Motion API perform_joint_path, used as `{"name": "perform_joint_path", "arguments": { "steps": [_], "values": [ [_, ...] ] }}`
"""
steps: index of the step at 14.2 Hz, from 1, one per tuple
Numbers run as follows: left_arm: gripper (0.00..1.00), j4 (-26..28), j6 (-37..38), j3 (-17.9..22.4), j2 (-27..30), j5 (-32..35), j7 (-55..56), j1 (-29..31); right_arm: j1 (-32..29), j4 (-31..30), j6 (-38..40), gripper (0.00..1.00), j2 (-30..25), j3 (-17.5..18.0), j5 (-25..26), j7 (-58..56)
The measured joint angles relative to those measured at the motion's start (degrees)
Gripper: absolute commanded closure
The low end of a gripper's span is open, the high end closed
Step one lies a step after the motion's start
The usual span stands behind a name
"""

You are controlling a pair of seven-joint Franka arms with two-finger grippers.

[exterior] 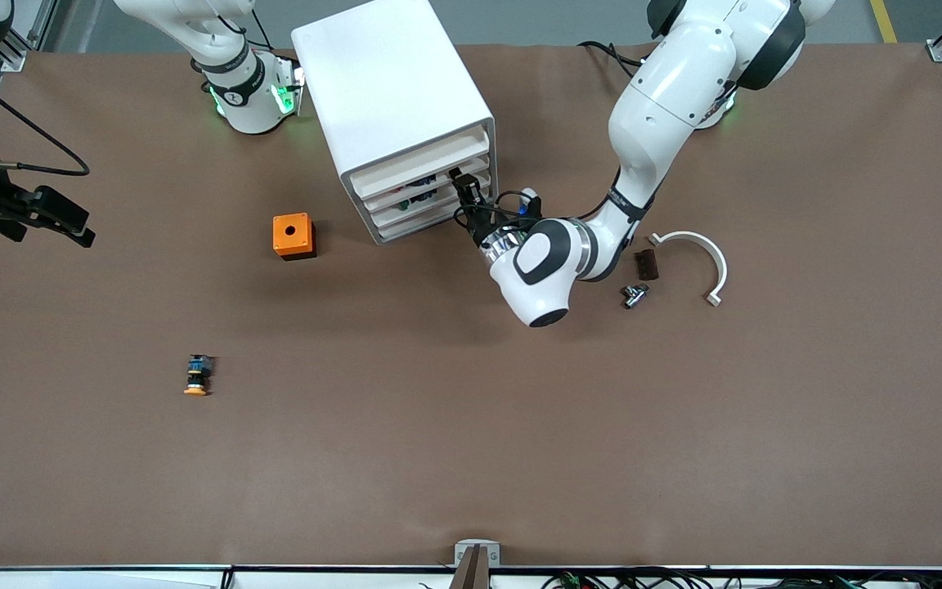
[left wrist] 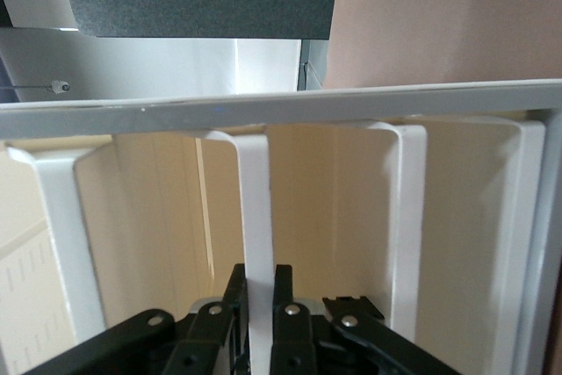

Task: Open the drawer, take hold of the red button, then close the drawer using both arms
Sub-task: 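Pull the drawer open out of the cabinet with the left gripper, then reach the right gripper into the drawer while the left gripper withdraws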

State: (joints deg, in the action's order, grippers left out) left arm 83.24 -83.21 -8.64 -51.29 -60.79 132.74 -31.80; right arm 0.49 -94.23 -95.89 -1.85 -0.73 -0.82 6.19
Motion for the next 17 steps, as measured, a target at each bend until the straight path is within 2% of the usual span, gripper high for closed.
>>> {"name": "perform_joint_path", "arguments": {
  "steps": [7,14,15,17],
  "values": [
    [0.93,-0.8,0.3,1.7,0.0,-0.2,0.0,3.9,0.9,0.0,-1.7,0.0,0.1,0.6,-0.1,0.9],
    [0.92,-3.7,0.8,7.7,0.1,-1.2,0.0,4.0,7.7,-0.2,-2.6,0.0,1.5,1.0,-0.2,17.7],
    [0.89,-4.1,0.8,8.3,0.1,-1.3,0.0,4.1,8.7,-0.2,-2.6,0.0,1.8,1.0,-0.2,20.4],
    [0.76,-4.3,0.7,8.8,0.1,-1.3,0.0,4.4,11.0,-0.2,-2.8,0.0,2.4,1.1,-0.2,25.8]
  ]
}}
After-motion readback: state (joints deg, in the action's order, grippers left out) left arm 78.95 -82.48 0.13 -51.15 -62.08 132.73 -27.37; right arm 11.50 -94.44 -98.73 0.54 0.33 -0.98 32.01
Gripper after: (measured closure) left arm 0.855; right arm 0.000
